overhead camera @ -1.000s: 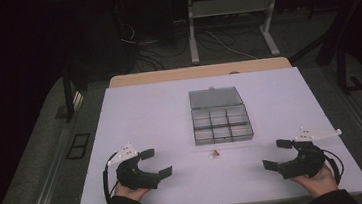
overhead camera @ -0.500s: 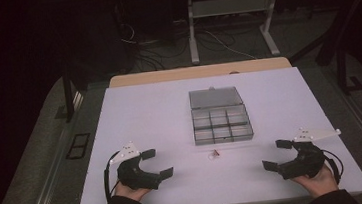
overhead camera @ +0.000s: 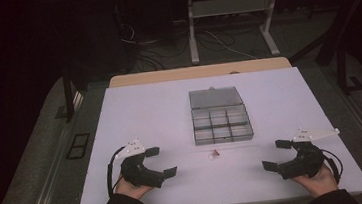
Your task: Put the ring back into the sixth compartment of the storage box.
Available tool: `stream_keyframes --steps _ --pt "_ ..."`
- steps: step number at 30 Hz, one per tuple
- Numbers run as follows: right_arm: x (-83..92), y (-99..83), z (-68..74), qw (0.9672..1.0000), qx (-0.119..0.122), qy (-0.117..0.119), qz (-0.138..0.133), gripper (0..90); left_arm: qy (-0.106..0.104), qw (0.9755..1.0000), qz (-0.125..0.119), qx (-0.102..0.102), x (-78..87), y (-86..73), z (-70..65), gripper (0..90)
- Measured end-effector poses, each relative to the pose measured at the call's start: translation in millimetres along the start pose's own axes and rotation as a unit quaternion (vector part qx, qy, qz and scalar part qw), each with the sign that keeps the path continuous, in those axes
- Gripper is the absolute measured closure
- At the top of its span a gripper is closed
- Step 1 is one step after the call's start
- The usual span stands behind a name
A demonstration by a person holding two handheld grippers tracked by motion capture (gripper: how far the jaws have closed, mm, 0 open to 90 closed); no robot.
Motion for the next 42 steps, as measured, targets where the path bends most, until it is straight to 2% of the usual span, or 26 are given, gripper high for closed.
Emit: stream_keyframes --steps 13,21,26,31,42 --pt "1.2 -0.2 -0.5 1.0 -0.003 0.0 0.0 0.7 -0.021 0.9994 0.022 -0.017 -14.9 22.0 -5.5 0.0" --pt "1.0 -0.4 0.0 1.0 -0.004 0.0 0.001 0.7 -0.027 0.9989 0.033 -0.02 -23.4 27.4 -9.0 0.0" --pt "0.9 -0.4 0.0 1.0 -0.003 0.0 0.0 0.7 -0.031 0.9984 0.038 -0.029 -30.9 34.5 -11.4 0.0" --pt "0.6 -0.4 0.1 1.0 -0.002 0.0 0.001 0.6 -0.036 0.9974 0.049 -0.039 -40.9 41.8 -14.8 0.0" --pt "1.3 -0.8 -0.4 1.0 0.002 0.0 0.001 0.7 -0.049 0.995 0.069 -0.053 -57.8 45.4 -21.0 0.0"
Point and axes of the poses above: each handheld gripper's, and its own axes: x roughly backward along the jaws, y roughly out of its top, z roughly to its left, the point moved 2 cm from there along -x, roughly forward along the jaws
